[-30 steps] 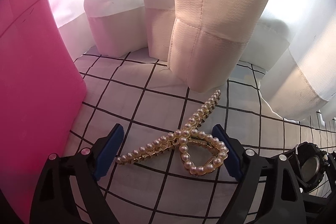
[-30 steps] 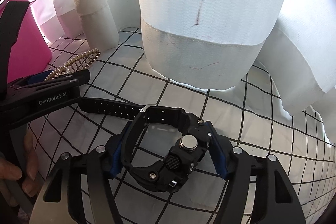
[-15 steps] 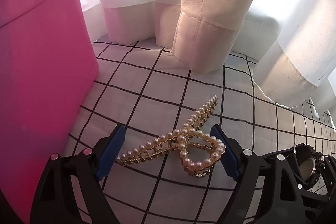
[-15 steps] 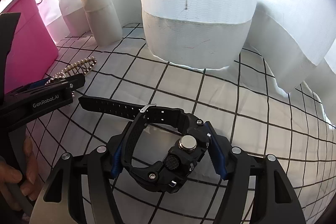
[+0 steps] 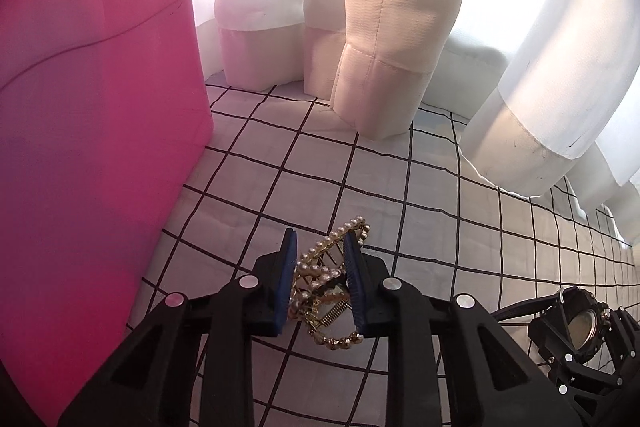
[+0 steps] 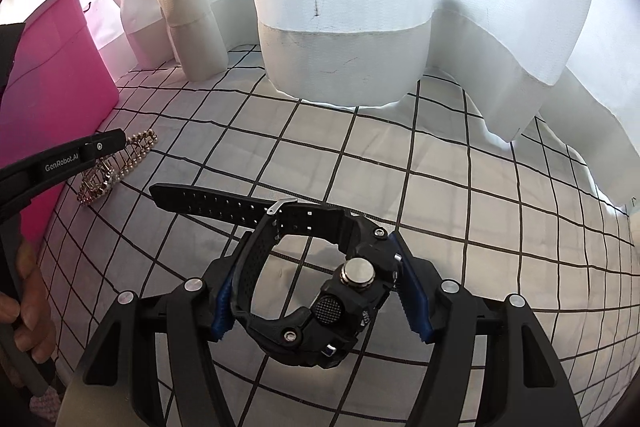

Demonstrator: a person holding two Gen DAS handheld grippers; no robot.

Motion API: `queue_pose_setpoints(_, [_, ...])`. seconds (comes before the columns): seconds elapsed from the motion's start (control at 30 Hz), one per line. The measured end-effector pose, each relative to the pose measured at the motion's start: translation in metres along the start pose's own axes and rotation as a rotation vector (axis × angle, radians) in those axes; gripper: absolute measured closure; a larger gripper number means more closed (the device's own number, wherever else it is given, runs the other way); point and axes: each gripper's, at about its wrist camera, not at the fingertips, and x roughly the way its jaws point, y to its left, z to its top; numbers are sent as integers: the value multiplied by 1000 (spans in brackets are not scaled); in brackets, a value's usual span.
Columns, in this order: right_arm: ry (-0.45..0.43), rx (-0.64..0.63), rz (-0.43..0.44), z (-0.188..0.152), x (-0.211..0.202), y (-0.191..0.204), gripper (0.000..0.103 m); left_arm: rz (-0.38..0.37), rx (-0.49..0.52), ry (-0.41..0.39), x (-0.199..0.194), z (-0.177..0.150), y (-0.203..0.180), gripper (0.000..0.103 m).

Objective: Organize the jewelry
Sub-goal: 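Close the right tool on the watch while the left tool closes on the pearl clip, then lift the watch and pearl clip and carry them over the pink tub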

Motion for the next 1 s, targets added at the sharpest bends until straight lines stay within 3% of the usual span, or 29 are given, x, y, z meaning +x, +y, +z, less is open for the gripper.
queue_pose_setpoints(0.07, [0,-1,6,1,1,4,39,-6,-6,6,2,2,4,74])
queue_pose_setpoints(0.13, [0,0,14,-1,0,4,39,-13,-19,33,7,1,8,60])
queue_pose_setpoints(0.2, [0,-4,19,-3,-1,4,39,4,-30,58,13,-3,15,35])
queue_pose_setpoints(0.3, [-3,-8,25,-5,-2,6,39,-4,-44,73,19,-10,22,29])
queue_pose_setpoints(0.47, [-4,-6,33,-6,-2,6,39,42,24,61,21,-15,12,21])
queue_pose_setpoints(0.57, [-8,-3,34,-6,-3,5,39,21,39,37,15,-16,6,50])
queue_pose_setpoints(0.67, [-16,2,36,-7,-6,3,39,20,38,32,8,-18,-4,57])
queue_pose_setpoints(0.77, [-25,2,36,-6,-8,3,39,10,47,13,5,-13,-14,74])
queue_pose_setpoints(0.87, [-28,2,36,-7,-10,2,39,-3,48,11,2,-11,-25,78])
queue_pose_setpoints(0.9, [-29,3,37,-7,-10,2,39,-11,51,4,-2,-12,-29,89])
queue_pose_setpoints(1.0, [-30,1,40,-9,-11,1,39,-22,41,6,-6,-10,-20,91])
